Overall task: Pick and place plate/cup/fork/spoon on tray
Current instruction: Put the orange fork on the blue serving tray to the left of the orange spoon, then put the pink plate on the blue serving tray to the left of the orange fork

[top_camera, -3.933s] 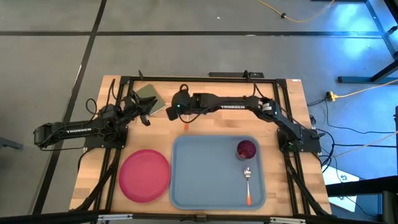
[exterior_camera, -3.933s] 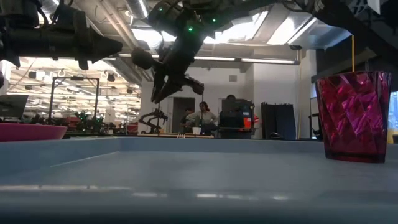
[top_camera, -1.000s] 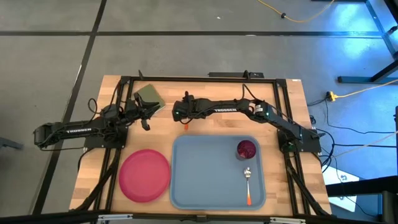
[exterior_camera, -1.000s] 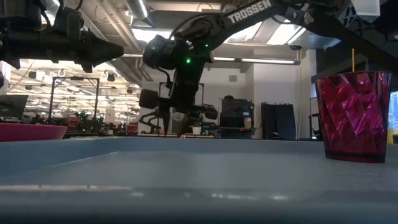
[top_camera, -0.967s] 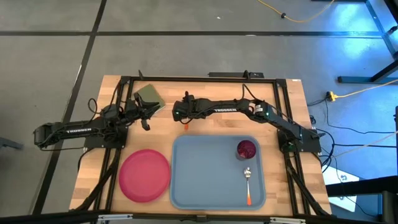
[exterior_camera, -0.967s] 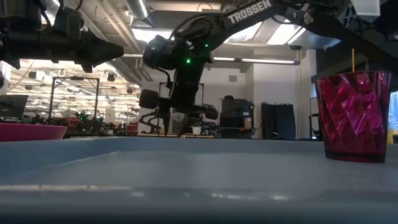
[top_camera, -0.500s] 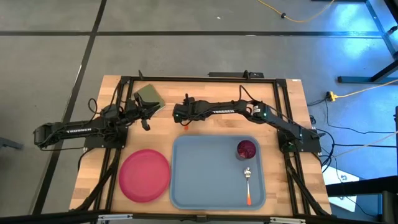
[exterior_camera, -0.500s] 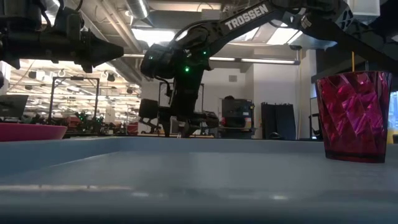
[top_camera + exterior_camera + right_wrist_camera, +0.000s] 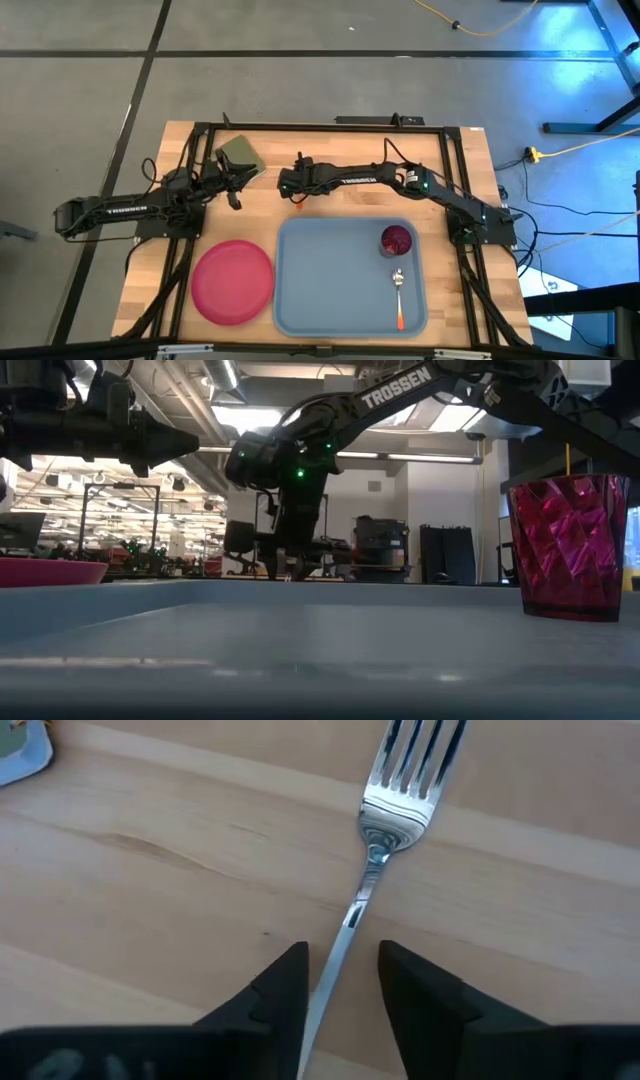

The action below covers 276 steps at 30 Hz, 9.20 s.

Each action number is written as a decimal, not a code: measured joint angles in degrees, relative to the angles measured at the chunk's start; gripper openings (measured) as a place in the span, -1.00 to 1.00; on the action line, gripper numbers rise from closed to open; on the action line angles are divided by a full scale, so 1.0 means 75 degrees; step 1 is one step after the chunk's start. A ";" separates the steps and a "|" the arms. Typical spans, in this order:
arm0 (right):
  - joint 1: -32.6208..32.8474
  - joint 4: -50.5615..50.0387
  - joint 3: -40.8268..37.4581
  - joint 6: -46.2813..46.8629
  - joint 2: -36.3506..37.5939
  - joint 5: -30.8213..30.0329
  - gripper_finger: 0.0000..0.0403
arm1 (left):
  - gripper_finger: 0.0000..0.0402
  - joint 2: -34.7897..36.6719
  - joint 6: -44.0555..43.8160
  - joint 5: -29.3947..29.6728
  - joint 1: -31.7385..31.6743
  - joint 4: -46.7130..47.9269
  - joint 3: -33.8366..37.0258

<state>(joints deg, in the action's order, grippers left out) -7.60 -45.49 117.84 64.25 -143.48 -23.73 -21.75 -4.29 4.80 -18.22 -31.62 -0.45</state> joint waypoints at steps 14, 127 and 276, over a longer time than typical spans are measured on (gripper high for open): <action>-0.0014 -0.0217 -0.0002 -0.0098 -0.0012 -0.0239 -0.95 | -0.63 0.0002 0.0000 0.0000 0.0001 0.0000 0.0003; 0.6077 -0.5905 -0.0137 0.8704 0.0175 0.2958 -0.82 | -0.63 0.0002 0.0000 0.0066 -0.0002 -0.0017 0.0001; -0.0556 -0.5907 -0.2670 -0.0436 0.5029 -0.5201 -0.35 | -0.63 0.0020 -0.2981 -0.2978 -0.0001 0.0006 -0.0335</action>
<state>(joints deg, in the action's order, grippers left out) -11.77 -89.79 97.82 60.98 -105.77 -62.74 -21.61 -26.65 -17.54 -18.23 -31.57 -2.96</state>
